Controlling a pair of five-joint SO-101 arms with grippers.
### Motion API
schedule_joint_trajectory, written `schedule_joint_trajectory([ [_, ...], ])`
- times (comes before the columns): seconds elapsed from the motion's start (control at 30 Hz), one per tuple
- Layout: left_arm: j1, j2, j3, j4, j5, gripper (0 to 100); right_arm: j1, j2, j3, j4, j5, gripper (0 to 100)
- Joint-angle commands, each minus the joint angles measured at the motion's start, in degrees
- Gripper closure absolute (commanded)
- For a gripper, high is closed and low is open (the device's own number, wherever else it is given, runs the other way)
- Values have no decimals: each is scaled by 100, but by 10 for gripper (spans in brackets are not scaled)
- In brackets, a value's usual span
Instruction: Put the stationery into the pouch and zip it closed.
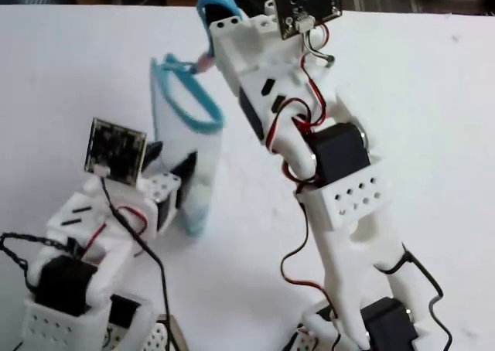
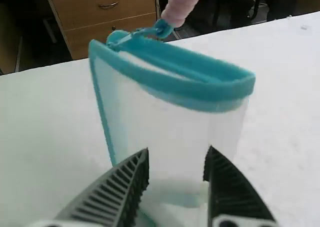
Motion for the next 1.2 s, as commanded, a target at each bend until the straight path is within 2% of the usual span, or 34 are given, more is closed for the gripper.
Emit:
schedule_joint_trajectory([
  [0.0, -189, -4, 9, -290, 44, 854, -22, -171, -26, -110, -18, 982],
  [0.13, -444, -4, 9, -273, 44, 866, -22, -171, -53, -171, -18, 982],
  [0.33, -1402, 4, -580, -123, 53, 863, 180, -180, -62, -514, -18, 982],
  [0.47, -1420, -4, -1055, 343, 53, 814, 180, -171, -62, -514, -9, 982],
  [0.57, -936, -4, -1178, 756, 53, 781, 330, -171, -35, -514, -9, 982],
  [0.7, 48, 13, -1134, 1134, -97, 782, 734, -180, -53, -497, 0, 982],
  [0.9, 998, 4, -246, 905, -281, 782, 1235, -611, -26, -479, -62, 982],
  [1.17, 1815, 22, -70, 765, -281, 779, 1209, -1420, -35, -470, -53, 982],
])
